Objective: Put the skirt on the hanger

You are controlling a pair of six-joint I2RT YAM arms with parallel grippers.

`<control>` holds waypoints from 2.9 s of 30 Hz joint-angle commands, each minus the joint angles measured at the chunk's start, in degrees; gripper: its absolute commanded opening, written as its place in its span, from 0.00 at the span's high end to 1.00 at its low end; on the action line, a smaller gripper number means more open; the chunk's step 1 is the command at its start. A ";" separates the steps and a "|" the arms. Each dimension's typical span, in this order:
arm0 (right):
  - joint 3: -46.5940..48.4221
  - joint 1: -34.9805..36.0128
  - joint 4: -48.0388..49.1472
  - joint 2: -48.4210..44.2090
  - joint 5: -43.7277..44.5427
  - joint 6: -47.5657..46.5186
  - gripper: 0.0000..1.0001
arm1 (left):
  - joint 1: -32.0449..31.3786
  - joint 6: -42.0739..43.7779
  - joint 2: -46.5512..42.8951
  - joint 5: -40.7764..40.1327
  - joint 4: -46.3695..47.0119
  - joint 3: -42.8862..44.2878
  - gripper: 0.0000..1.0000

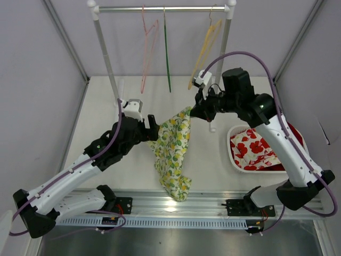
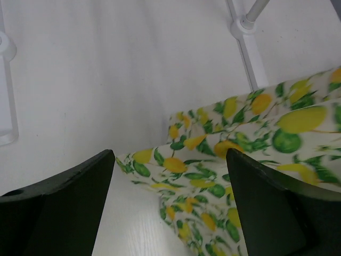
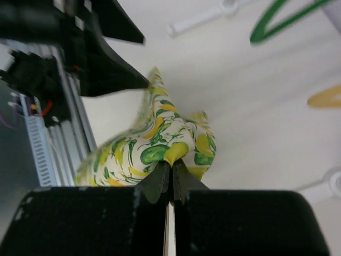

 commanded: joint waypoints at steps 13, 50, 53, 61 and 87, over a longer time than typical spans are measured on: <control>-37.25 -16.13 7.14 -3.23 20.13 -6.18 1.00 | 1.09 -6.72 5.74 6.29 4.18 -9.26 0.14; -36.02 -11.12 5.29 0.19 21.71 -7.51 0.41 | -7.61 -16.05 21.74 33.46 13.77 -16.13 0.71; -35.32 -11.21 5.02 0.19 21.54 -7.24 0.66 | -7.53 -15.09 20.86 32.06 10.79 -13.15 0.93; -25.93 -12.44 3.53 2.21 21.62 -6.89 0.96 | 2.30 -7.45 14.10 29.32 0.15 -1.37 1.00; -36.64 -13.14 10.56 -1.92 21.81 -3.38 0.27 | 9.61 -9.55 3.81 36.10 3.22 -16.65 0.37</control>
